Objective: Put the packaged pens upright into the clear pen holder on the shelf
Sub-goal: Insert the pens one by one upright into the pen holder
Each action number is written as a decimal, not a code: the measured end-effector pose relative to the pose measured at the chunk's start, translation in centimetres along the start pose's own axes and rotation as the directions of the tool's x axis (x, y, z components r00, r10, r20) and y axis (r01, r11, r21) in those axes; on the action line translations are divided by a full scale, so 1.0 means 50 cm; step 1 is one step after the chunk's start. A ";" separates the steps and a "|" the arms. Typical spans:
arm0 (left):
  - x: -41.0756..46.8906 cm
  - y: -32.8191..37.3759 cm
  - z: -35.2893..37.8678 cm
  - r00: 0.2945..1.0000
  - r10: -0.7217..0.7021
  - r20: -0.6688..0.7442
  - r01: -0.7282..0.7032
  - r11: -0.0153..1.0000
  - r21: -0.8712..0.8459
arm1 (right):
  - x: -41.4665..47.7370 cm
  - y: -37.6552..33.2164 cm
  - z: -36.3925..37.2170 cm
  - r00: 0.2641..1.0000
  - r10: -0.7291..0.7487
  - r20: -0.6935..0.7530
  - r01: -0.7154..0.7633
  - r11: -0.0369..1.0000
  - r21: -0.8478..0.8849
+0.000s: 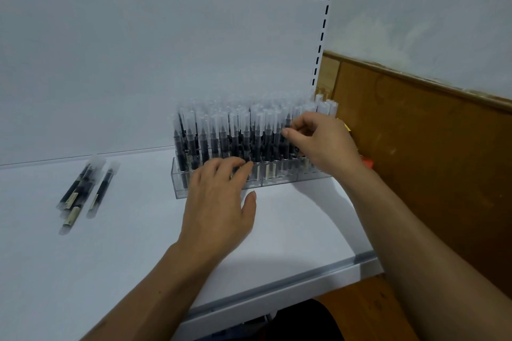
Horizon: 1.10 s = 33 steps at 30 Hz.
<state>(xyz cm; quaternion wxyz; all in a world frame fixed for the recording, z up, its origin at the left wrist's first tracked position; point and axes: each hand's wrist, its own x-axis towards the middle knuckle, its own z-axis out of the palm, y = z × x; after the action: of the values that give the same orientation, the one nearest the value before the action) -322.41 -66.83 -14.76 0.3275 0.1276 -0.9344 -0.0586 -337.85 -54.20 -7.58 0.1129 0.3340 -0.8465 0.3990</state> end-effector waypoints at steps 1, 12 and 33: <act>0.000 0.000 0.000 1.000 -0.002 0.003 0.002 1.000 0.003 | 0.001 -0.001 0.003 1.000 -0.002 -0.001 0.002 1.000 -0.013; 0.000 0.002 0.001 1.000 -0.024 -0.007 0.024 1.000 -0.011 | 0.006 -0.004 0.001 1.000 -0.007 0.021 0.009 0.997 -0.082; -0.003 -0.001 -0.012 0.998 0.012 0.054 -0.009 0.999 -0.043 | -0.011 0.003 0.003 0.994 0.025 0.103 -0.010 0.989 -0.145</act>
<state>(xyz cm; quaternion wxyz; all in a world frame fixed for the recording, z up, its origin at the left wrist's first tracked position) -321.93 -66.84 -14.38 0.3048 0.1140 -0.9422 -0.0802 -337.54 -53.99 -8.02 0.0887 0.3381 -0.8807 0.3197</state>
